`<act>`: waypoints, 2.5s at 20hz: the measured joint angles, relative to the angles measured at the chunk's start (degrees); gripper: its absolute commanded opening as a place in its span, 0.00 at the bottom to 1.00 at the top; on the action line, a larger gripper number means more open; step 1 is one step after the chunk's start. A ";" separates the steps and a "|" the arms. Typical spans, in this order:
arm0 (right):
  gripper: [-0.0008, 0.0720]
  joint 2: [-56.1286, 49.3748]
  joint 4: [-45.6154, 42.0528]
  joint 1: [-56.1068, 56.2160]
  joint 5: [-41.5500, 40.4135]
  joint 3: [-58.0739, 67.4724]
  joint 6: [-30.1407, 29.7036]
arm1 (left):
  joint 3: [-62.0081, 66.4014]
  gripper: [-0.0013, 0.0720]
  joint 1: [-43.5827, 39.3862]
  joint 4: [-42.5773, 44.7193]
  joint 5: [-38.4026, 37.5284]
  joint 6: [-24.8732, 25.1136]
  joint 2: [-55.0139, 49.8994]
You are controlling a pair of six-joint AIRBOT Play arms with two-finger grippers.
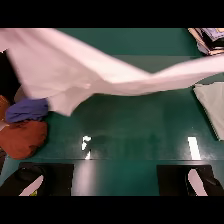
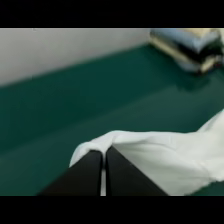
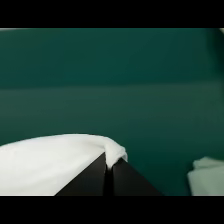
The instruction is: Fold the shirts.
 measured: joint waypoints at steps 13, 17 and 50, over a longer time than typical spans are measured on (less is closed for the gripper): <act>0.03 -16.06 -10.64 2.49 13.09 24.81 5.18 | 1.60 0.04 0.00 6.01 2.62 -2.84 -3.87; 0.03 -26.84 -10.67 6.97 14.14 16.33 5.31 | -8.37 0.05 0.00 8.33 1.33 -3.04 -15.19; 0.49 -46.53 -13.46 9.73 2.45 -5.22 2.64 | -29.44 0.68 15.74 -5.55 0.37 6.99 -41.53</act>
